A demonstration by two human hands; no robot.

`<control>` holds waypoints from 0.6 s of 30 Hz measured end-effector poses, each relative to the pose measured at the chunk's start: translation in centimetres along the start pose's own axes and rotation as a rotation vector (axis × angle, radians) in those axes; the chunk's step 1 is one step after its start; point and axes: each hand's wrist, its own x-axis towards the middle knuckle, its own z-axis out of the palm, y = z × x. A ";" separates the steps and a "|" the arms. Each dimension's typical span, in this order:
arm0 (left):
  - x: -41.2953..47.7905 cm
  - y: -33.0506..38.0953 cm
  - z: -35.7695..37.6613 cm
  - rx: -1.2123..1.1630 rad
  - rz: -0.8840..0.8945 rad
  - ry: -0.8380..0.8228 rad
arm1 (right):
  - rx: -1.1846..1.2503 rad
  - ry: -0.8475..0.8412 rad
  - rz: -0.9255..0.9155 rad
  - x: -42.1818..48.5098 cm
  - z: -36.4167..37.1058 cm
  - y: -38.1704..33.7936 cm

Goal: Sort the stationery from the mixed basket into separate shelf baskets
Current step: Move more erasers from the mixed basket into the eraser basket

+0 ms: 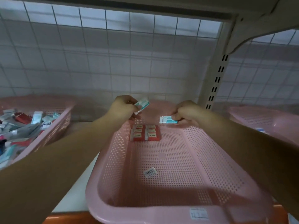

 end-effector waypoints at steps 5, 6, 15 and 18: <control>0.4 -0.8 -0.3 -0.087 0.007 0.038 | -0.301 -0.051 -0.028 2.7 0.6 0.9; 0.4 -0.9 -0.3 -0.088 0.011 0.034 | -0.328 -0.054 -0.047 3.4 0.6 1.1; 0.4 -1.1 0.0 -0.018 0.053 -0.032 | -0.724 0.058 -0.283 5.6 2.2 2.9; 0.5 -1.2 0.0 -0.005 0.064 -0.038 | -0.840 0.036 -0.366 4.8 2.2 2.5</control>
